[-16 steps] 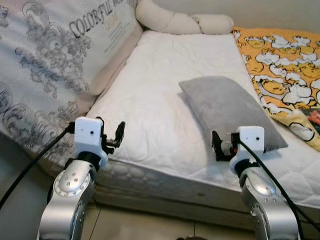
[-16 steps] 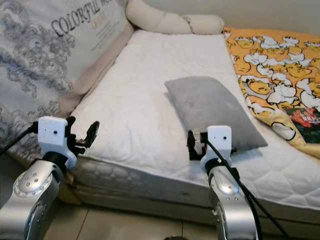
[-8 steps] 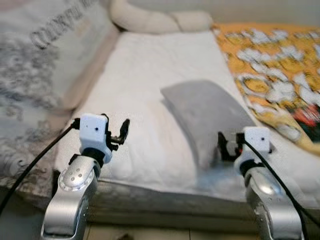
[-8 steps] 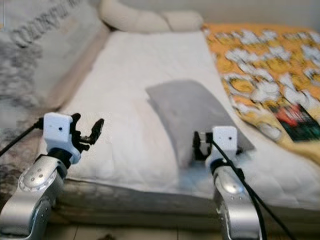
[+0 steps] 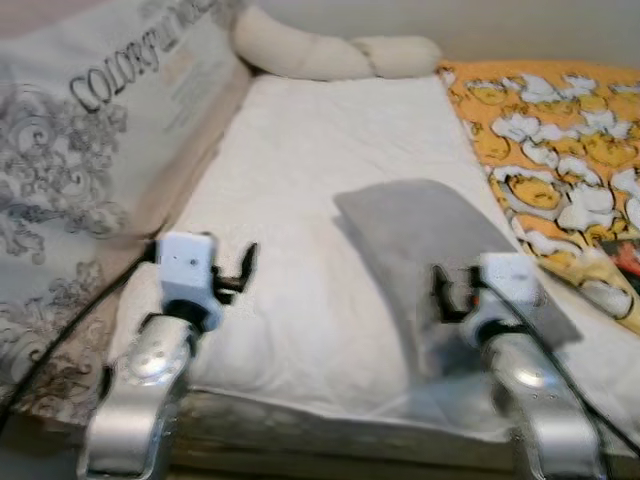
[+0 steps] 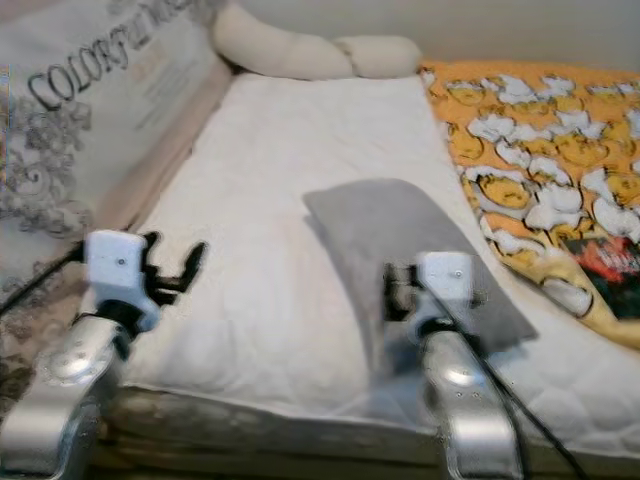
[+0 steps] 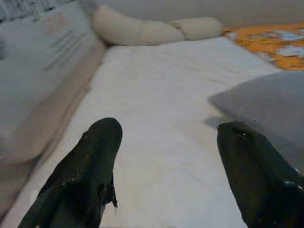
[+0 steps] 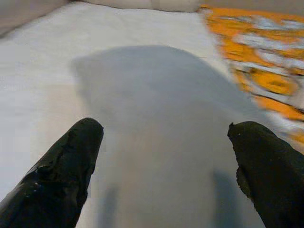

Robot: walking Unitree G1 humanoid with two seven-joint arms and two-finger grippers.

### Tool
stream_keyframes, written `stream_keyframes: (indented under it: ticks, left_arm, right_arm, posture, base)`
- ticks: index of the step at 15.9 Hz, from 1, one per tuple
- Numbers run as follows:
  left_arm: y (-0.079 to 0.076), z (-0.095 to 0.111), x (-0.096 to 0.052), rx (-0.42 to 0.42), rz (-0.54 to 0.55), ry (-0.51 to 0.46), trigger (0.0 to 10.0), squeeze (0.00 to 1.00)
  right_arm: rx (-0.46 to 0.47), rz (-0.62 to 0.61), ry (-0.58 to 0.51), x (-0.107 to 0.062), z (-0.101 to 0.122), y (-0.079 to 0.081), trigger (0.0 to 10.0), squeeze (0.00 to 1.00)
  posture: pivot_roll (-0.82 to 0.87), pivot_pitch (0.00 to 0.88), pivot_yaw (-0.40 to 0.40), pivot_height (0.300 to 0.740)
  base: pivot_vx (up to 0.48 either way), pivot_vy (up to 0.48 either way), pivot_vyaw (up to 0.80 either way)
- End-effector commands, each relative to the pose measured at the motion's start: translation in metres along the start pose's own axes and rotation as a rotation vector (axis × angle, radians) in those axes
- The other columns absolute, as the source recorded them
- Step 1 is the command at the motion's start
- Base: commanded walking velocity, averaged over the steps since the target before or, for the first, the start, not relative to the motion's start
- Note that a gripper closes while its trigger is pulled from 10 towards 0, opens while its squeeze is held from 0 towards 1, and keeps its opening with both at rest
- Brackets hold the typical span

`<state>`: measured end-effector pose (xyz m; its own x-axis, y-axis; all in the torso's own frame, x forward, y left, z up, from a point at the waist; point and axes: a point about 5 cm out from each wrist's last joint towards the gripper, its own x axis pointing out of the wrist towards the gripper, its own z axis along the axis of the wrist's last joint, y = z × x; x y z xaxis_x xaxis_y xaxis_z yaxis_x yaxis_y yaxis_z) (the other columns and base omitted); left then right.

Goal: Clean up the room

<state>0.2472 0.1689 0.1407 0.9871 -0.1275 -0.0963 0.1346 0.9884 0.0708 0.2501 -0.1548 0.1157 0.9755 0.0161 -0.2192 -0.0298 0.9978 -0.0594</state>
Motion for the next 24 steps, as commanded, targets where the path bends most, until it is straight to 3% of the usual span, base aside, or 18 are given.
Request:
stream_keyframes:
  ticks: [1, 10, 12, 13, 14, 17, 18, 21, 24]
  left_arm:
    - [-0.005, 0.003, 0.001, -0.001, -0.019, -0.012, 10.0, 0.00]
    - [-0.007, 0.003, 0.001, 0.008, -0.044, -0.011, 10.0, 0.00]
    - [-0.011, -0.002, 0.003, 0.024, -0.081, 0.020, 10.0, 0.00]
    - [-0.014, -0.003, 0.007, 0.042, -0.110, 0.026, 10.0, 0.00]
    - [-0.016, -0.003, 0.008, 0.050, -0.124, 0.029, 10.0, 0.00]
    - [-0.021, -0.005, 0.021, 0.096, -0.183, 0.053, 10.0, 0.00]
    - [-0.021, -0.002, 0.027, 0.102, -0.187, 0.048, 10.0, 0.00]
    - [-0.020, 0.001, 0.037, 0.110, -0.195, 0.047, 10.0, 0.00]
    - [-0.024, -0.002, 0.040, 0.113, -0.218, 0.063, 10.0, 0.00]
  right_arm:
    - [-0.017, -0.034, 0.005, -0.001, -0.001, -0.010, 10.0, 0.00]
    - [-0.016, -0.034, 0.003, 0.001, -0.001, -0.010, 10.0, 0.00]
    - [0.000, -0.083, 0.007, 0.006, 0.000, -0.028, 10.0, 0.00]
    - [-0.059, -0.135, 0.027, 0.015, -0.002, -0.056, 10.0, 0.00]
    - [-0.079, -0.151, 0.037, 0.018, -0.003, -0.065, 10.0, 0.00]
    - [-0.197, -0.230, 0.102, 0.040, -0.004, -0.124, 10.0, 0.00]
    - [-0.221, -0.288, 0.115, 0.044, 0.000, -0.147, 10.0, 0.00]
    - [-0.264, -0.390, 0.208, 0.044, -0.004, -0.196, 10.0, 0.00]
    - [-0.276, -0.348, 0.340, 0.041, -0.024, -0.205, 10.0, 0.00]
  posture:
    - [-0.04, 0.000, 0.004, 0.740]
    - [-0.04, 0.000, 0.004, 0.740]
    - [-0.05, 0.000, 0.015, 0.740]
    - [-0.06, 0.000, 0.026, 0.740]
    - [-0.06, 0.000, 0.030, 0.740]
    - [-0.07, 0.000, 0.047, 0.740]
    - [-0.07, 0.000, 0.046, 0.740]
    - [-0.07, 0.000, 0.042, 0.740]
    - [-0.07, 0.000, 0.042, 0.740]
  base:
    - [0.285, 0.000, 0.00]
    - [0.283, 0.000, 0.00]
    - [0.000, 0.000, 0.00]
    - [0.000, 0.000, 0.00]
    - [0.000, 0.000, 0.00]
    - [0.000, 0.000, 0.00]
    - [0.000, 0.000, 0.00]
    - [0.000, 0.000, 0.00]
    - [0.000, 0.000, 0.00]
